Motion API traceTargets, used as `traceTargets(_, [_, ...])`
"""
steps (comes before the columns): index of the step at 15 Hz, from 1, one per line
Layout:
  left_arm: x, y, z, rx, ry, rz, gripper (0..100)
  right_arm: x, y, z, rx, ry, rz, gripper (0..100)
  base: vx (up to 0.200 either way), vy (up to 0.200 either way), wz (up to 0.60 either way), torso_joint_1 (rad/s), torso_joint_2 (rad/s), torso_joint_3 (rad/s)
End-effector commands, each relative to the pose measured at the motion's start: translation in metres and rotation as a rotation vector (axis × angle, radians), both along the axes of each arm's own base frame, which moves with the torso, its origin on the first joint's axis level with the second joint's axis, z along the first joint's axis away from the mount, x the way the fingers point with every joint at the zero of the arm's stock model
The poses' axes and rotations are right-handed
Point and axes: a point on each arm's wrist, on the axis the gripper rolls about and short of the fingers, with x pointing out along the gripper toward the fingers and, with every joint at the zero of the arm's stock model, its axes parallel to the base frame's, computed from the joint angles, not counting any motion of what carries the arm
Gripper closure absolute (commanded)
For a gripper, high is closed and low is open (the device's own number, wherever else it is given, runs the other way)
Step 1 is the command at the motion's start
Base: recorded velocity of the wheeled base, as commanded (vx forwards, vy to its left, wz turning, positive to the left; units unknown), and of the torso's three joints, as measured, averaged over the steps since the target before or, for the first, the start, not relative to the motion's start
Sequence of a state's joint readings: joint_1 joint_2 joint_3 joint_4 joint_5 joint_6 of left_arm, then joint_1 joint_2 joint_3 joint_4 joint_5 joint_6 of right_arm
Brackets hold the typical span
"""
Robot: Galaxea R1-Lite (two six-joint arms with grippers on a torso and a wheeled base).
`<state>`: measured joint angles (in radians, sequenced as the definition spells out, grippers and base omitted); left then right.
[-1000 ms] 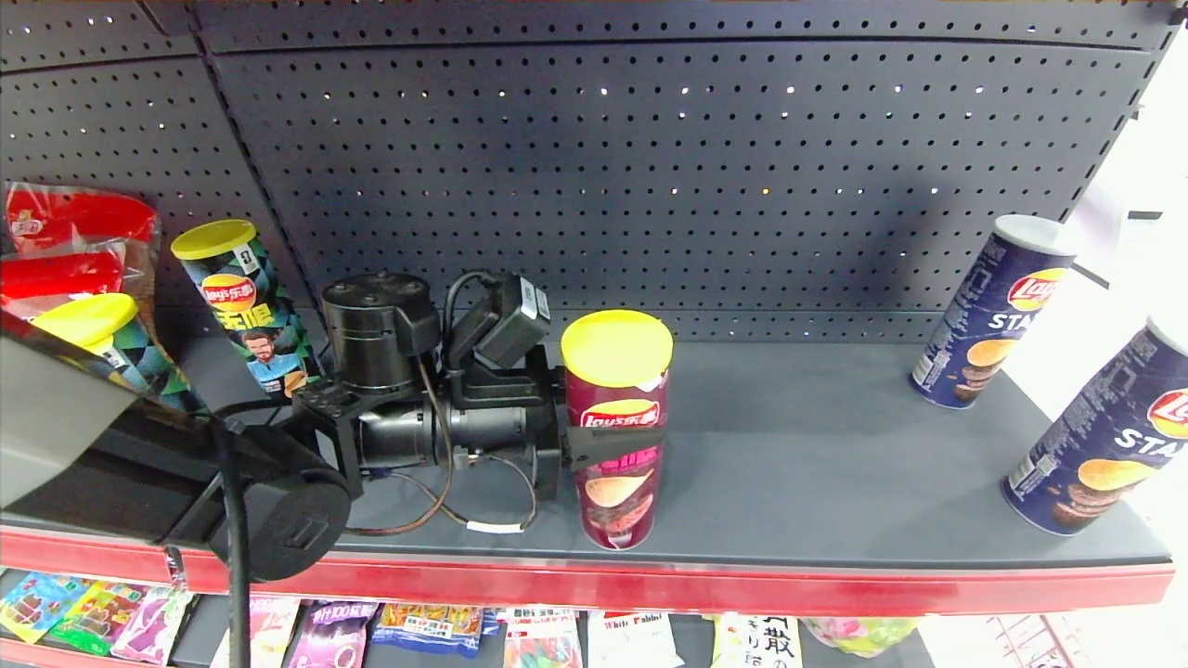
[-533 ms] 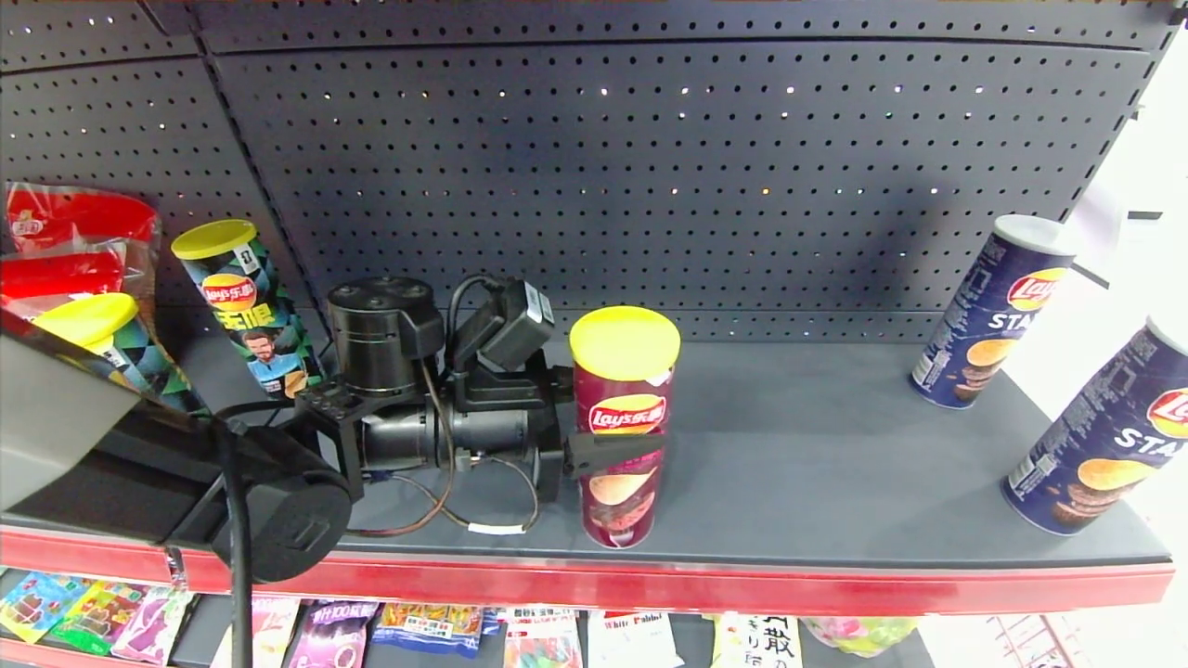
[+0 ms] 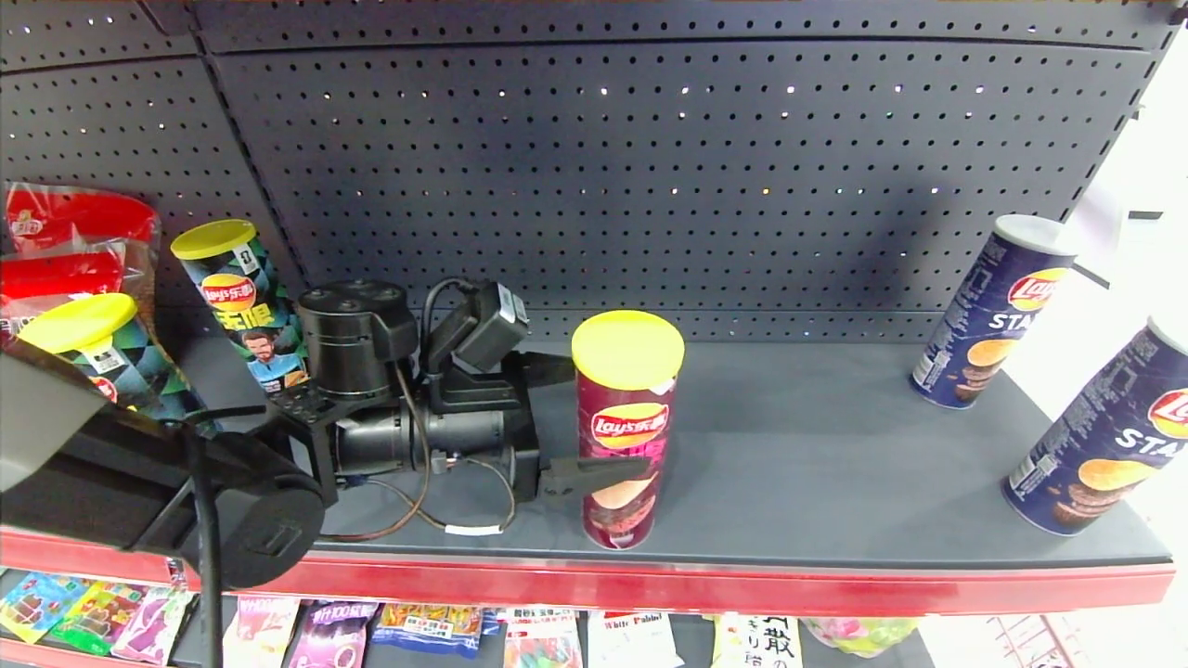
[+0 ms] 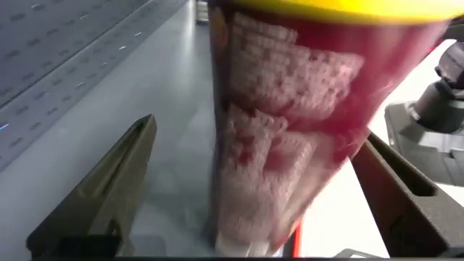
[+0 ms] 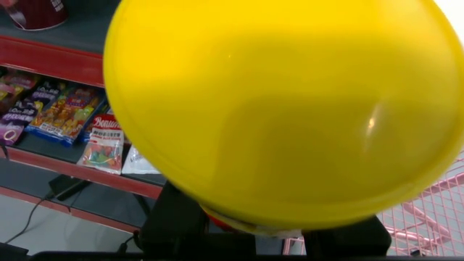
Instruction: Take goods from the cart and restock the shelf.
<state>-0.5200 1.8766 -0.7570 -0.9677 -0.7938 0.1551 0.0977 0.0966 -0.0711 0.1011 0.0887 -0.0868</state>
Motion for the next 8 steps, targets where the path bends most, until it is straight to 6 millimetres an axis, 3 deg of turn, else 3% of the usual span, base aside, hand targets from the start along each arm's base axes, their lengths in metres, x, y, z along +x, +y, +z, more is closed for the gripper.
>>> traceTargets(1, [-0.005, 0.018, 0.011, -0.013, -0.023, 0.039, 0, 0.000, 0.000, 0.000, -0.001, 0.002, 0.001, 100, 0.000, 0.000, 0.00, 0.000, 0.00, 0.000])
traceTargets(4, [-0.020, 0.033, 0.019, -0.020, -0.032, 0.056, 0, 0.000, 0.000, 0.000, -0.001, 0.002, 0.001, 100, 0.000, 0.000, 0.00, 0.000, 0.00, 0.000])
traceTargets(8, [-0.071, 0.065, 0.011, 0.006, 0.009, 0.099, 0, 0.000, 0.000, 0.000, -0.001, 0.002, 0.002, 100, 0.000, 0.000, 0.00, 0.000, 0.00, 0.000])
